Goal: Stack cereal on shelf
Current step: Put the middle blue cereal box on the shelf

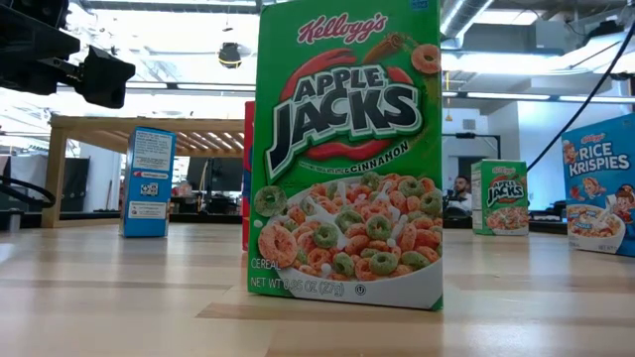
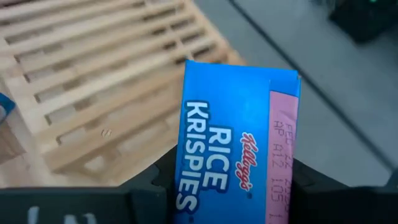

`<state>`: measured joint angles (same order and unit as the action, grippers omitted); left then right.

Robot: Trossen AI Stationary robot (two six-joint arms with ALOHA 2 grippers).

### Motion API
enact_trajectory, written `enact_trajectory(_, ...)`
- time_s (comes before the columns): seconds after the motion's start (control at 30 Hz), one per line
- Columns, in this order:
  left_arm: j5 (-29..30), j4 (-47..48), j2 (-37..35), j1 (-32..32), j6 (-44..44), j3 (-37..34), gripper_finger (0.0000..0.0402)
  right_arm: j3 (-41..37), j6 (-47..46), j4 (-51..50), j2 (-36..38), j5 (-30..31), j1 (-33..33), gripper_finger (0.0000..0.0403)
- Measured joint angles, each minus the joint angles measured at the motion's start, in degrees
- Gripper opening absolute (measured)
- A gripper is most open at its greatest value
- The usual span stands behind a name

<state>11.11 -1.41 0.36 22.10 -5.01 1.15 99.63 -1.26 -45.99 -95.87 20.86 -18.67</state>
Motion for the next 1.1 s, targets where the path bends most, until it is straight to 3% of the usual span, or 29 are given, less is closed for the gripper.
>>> enact_trajectory(0.23,0.0,0.0,0.0,0.0,0.0,0.0,0.0275,3.9,10.5,6.9,0.0,-3.0,-3.1,0.0175)
enact_trajectory(0.5,0.0,0.0,0.0,0.0,0.0,0.0,0.0275,5.5,13.7,17.5,0.0,-9.1,-5.7,0.0175)
enact_trajectory(0.73,0.0,0.0,0.0,0.0,0.2,0.0,0.0275,5.8,13.8,29.0,-1.1,-18.0,-6.9,0.0175)
enact_trajectory(1.1,0.0,0.0,0.0,0.0,-0.1,0.0,0.0275,7.9,12.2,24.4,-8.3,-20.5,-7.2,0.0176)
